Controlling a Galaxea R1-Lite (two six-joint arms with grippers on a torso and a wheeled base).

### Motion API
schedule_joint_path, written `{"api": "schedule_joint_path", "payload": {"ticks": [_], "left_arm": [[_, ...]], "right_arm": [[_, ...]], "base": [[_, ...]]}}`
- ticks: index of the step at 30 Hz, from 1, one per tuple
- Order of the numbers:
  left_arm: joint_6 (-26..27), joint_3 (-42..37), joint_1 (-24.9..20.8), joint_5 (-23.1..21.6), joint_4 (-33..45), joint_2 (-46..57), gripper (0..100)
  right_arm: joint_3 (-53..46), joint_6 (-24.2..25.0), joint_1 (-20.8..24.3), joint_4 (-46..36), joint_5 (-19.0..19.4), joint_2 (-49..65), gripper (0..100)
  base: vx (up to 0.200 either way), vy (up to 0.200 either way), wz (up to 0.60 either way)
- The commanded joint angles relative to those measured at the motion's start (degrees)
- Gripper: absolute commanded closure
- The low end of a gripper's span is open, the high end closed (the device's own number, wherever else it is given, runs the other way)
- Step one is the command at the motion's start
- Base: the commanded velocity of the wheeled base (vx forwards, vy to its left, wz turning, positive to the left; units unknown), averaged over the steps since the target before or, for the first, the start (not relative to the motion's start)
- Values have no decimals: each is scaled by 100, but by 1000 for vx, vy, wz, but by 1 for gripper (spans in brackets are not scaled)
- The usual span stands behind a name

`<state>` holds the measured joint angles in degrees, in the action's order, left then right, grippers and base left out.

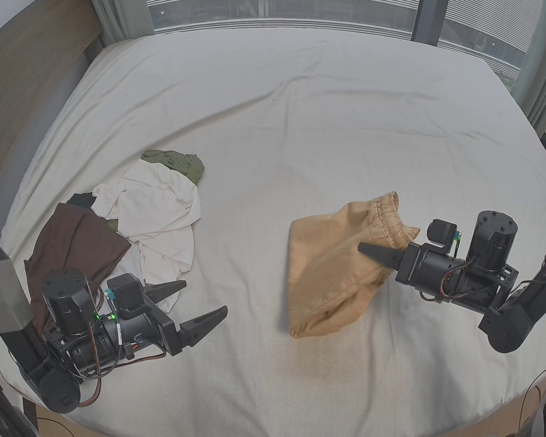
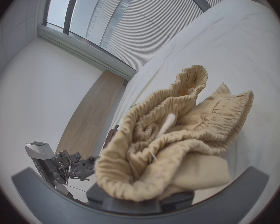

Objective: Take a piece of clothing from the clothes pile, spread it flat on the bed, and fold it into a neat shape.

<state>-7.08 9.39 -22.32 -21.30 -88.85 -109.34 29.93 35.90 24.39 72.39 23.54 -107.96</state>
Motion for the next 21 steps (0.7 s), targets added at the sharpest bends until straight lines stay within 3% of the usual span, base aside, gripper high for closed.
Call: {"api": "schedule_joint_path", "payload": {"ticks": [1, 21], "left_arm": [[-83, -16, -97, 3, -1, -17, 0], [-92, -25, -132, 3, -1, -26, 0]], "right_arm": [[321, -4, 109, -190, 1, 363, 100], [2289, 22, 109, -1886, 54, 407, 100]], "base": [[0, 0, 0], [0, 0, 0]]}}
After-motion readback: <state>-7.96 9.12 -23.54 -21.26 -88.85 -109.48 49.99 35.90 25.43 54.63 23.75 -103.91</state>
